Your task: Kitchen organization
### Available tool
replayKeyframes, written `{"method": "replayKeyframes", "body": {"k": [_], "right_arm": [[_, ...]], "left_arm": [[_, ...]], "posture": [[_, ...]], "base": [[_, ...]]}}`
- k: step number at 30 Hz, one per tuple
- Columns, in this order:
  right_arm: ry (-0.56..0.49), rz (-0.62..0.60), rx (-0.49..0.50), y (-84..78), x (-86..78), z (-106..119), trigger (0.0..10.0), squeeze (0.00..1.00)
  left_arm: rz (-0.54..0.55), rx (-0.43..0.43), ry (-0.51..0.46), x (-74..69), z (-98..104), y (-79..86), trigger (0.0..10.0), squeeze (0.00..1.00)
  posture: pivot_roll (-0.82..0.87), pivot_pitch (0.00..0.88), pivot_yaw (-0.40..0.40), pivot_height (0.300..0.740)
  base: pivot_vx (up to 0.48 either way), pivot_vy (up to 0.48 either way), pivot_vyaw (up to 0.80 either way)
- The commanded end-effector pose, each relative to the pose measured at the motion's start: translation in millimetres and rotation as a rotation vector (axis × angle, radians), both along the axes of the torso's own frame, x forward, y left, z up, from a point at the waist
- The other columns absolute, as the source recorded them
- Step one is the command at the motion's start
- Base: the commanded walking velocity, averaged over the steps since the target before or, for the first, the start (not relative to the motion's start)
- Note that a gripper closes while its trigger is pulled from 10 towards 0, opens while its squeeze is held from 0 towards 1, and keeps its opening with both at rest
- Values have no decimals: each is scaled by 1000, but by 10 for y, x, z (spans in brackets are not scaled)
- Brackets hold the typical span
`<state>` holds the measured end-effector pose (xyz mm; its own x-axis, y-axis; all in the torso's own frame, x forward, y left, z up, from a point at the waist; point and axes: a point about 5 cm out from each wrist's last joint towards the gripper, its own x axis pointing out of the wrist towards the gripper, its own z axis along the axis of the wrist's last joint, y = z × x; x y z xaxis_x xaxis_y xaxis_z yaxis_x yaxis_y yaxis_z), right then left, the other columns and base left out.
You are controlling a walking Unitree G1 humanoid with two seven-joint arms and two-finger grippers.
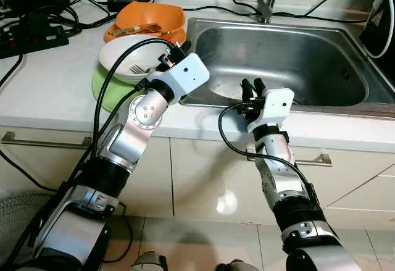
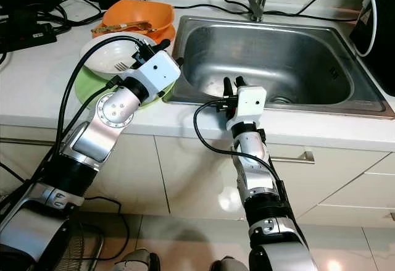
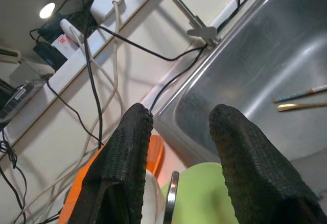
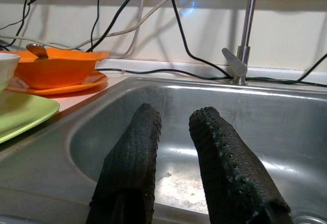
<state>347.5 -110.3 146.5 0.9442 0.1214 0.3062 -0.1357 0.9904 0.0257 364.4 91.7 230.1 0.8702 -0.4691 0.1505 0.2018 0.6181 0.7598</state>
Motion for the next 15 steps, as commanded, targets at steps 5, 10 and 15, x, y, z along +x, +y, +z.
{"method": "replayKeyframes", "body": {"k": [5, 10, 15], "right_arm": [[19, -2, 6, -8, -1, -37, 10000, 0], [23, 0, 12, 5, 3, -37, 10000, 0], [24, 6, 13, 23, 7, -35, 10000, 0]], "left_arm": [[22, 30, -8, 38, 40, 32, 10000, 0], [42, 37, -3, 36, 29, 89, 10000, 0], [54, 48, 4, 36, 7, 122, 10000, 0]], "posture": [[77, 65, -18, 718], [87, 67, -22, 718], [87, 69, -23, 718]], "base": [[0, 0, 0], [0, 0, 0], [0, 0, 0]]}}
